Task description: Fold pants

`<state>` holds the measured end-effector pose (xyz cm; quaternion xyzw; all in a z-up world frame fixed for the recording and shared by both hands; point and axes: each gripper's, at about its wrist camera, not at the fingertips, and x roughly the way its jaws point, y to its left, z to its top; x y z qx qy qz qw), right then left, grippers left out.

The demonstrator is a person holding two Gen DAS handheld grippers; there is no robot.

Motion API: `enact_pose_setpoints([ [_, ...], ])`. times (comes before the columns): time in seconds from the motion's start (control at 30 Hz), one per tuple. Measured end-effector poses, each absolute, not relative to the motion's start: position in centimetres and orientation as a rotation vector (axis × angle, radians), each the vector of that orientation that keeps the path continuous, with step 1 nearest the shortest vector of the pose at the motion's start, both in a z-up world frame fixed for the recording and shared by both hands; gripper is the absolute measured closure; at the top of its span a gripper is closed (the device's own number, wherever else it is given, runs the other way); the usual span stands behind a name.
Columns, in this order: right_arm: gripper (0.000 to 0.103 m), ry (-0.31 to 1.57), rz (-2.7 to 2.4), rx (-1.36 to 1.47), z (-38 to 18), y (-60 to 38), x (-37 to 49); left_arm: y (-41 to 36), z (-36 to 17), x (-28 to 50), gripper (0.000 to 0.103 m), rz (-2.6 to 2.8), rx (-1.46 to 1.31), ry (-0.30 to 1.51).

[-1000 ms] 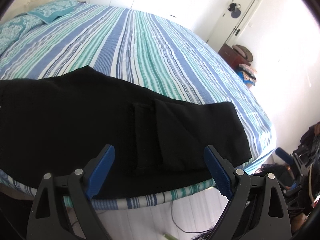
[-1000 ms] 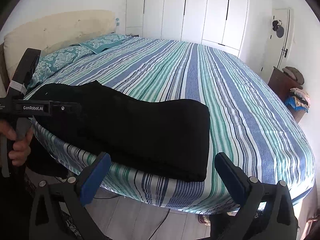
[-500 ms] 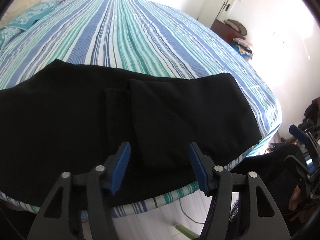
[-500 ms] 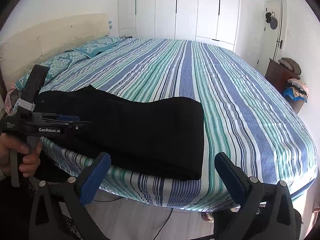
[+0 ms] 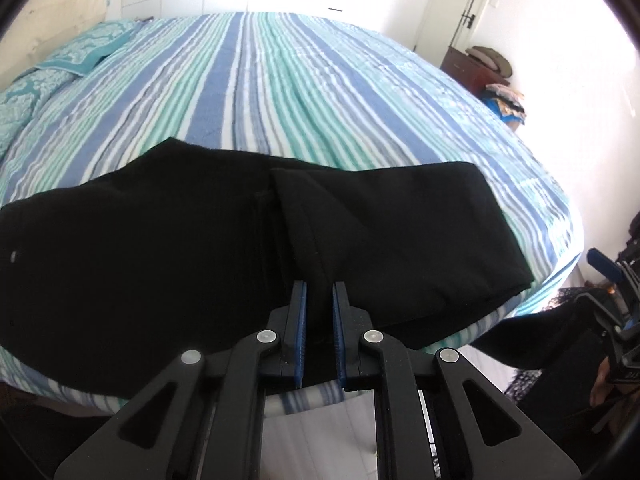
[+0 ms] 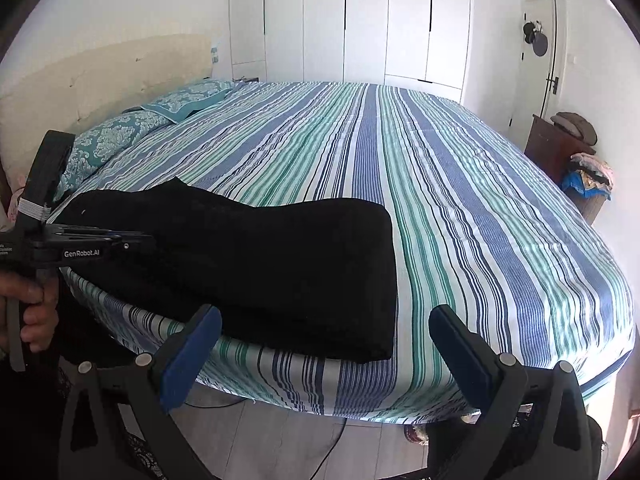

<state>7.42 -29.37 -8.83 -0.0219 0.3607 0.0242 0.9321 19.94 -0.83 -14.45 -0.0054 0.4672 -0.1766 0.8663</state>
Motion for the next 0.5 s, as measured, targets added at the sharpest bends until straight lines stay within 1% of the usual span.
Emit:
enact_pose_setpoints([
  [0.1, 0.0, 0.749, 0.052, -0.036, -9.1, -29.3, 7.8, -1.4, -17.3, 20.9, 0.092, -0.325, 0.068, 1.074],
  [0.17, 0.0, 0.756, 0.056, -0.032, -9.2, -29.2, 8.0, -1.9, -17.7, 20.5, 0.091, -0.308, 0.103, 1.07],
  [0.2, 0.0, 0.757, 0.057, -0.032, -9.2, -29.1, 8.1, -1.8, -17.4, 20.3, 0.084, -0.303, 0.103, 1.065],
  [0.23, 0.0, 0.757, 0.058, -0.032, -9.2, -29.1, 8.0, -1.5, -17.1, 20.1, 0.082, -0.301, 0.078, 1.061],
  [0.27, 0.0, 0.755, 0.059, -0.031, -9.1, -29.0, 7.9, -0.8, -16.8, 20.0, 0.073, -0.298, 0.04, 1.059],
  [0.3, 0.0, 0.75, 0.058, -0.029, -9.1, -29.0, 7.8, 0.1, -16.5, 20.0, 0.056, -0.288, -0.006, 1.052],
  [0.33, 0.0, 0.746, 0.057, -0.027, -9.0, -29.1, 7.7, 1.1, -16.1, 20.1, 0.047, -0.281, -0.063, 1.039],
  [0.37, 0.0, 0.743, 0.055, -0.025, -9.0, -29.2, 7.7, 2.0, -15.9, 20.3, 0.036, -0.287, -0.119, 1.033],
  [0.4, 0.0, 0.744, 0.052, -0.021, -9.0, -29.4, 7.7, 2.6, -16.0, 20.6, 0.034, -0.299, -0.169, 1.037],
  [0.5, 0.0, 0.757, 0.041, -0.004, -9.2, -29.9, 7.8, 2.3, -17.0, 21.4, 0.034, -0.337, -0.206, 1.084],
])
